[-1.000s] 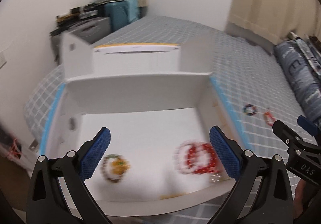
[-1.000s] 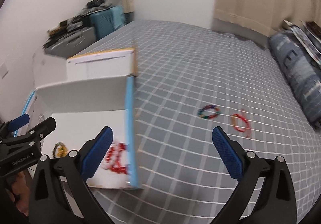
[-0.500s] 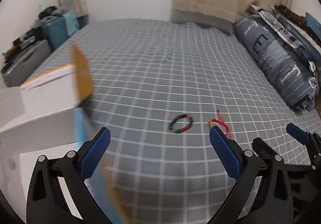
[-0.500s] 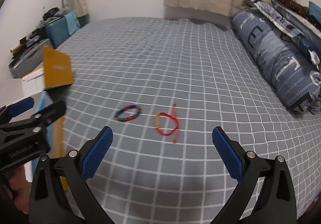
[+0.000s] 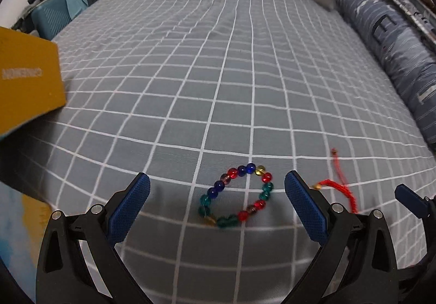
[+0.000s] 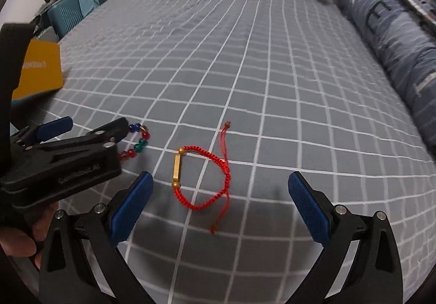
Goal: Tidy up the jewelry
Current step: 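Move both open tools back over the remaining bracelets on the bed, then grasp the multicolour beaded bracelet with the left tool while the right tool grasps the red string bracelet, then lift both held bracelets and carry them over the white box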
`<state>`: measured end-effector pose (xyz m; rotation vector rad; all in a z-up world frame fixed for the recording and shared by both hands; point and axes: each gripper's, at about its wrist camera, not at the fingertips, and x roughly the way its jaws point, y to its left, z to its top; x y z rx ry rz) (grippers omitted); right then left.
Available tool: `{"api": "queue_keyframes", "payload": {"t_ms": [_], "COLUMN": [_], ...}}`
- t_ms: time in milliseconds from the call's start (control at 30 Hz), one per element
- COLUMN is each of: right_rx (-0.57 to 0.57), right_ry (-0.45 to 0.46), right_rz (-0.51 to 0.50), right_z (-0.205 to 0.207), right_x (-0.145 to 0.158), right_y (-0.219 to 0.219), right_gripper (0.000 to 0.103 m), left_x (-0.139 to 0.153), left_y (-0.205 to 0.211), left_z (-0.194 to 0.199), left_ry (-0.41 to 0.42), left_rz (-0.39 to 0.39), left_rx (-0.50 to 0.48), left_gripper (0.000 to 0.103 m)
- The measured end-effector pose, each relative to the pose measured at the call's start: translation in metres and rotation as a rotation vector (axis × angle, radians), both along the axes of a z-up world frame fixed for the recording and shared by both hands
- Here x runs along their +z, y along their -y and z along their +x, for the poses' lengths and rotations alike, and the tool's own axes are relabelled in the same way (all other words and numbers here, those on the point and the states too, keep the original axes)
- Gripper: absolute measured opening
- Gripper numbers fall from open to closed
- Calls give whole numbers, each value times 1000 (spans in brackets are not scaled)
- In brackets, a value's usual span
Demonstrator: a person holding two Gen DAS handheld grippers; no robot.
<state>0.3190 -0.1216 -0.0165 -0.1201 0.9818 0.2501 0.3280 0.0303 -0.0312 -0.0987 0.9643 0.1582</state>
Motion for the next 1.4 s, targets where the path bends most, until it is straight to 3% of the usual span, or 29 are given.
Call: {"api": "queue_keyframes", "payload": {"t_ms": [100, 233, 433, 500, 633, 700, 767, 800, 1400], "right_rx": [15, 24, 16, 8, -19, -26, -35, -37, -75], "right_ry": [2, -16, -33, -33, -36, -32, -26, -25, 47], "right_rz": [-8, 6, -10, -5, 6, 1, -1, 3, 41], "right_z": [2, 7, 13, 13, 17, 18, 18, 18, 13], "right_x": [-15, -28, -40, -38, -37, -37, -35, -35, -21], "right_y": [-6, -13, -16, -15, -10, -11, -12, -12, -9], "right_gripper": [92, 87, 70, 54, 35, 16, 8, 8, 7], "left_x": [-8, -25, -31, -30, -29, -27, -26, -26, -15], "left_y": [3, 2, -1, 0, 3, 7, 9, 9, 10], "left_z": [2, 10, 10, 8, 2, 1, 0, -1, -16], "left_ry": [13, -22, -9, -1, 10, 12, 7, 7, 64], "left_rz": [25, -19, -28, -27, -29, -33, -48, -53, -49], "left_rx": [4, 6, 7, 8, -8, -22, -48, -57, -63], "left_gripper": [97, 97, 94, 83, 55, 31, 14, 10, 9]}}
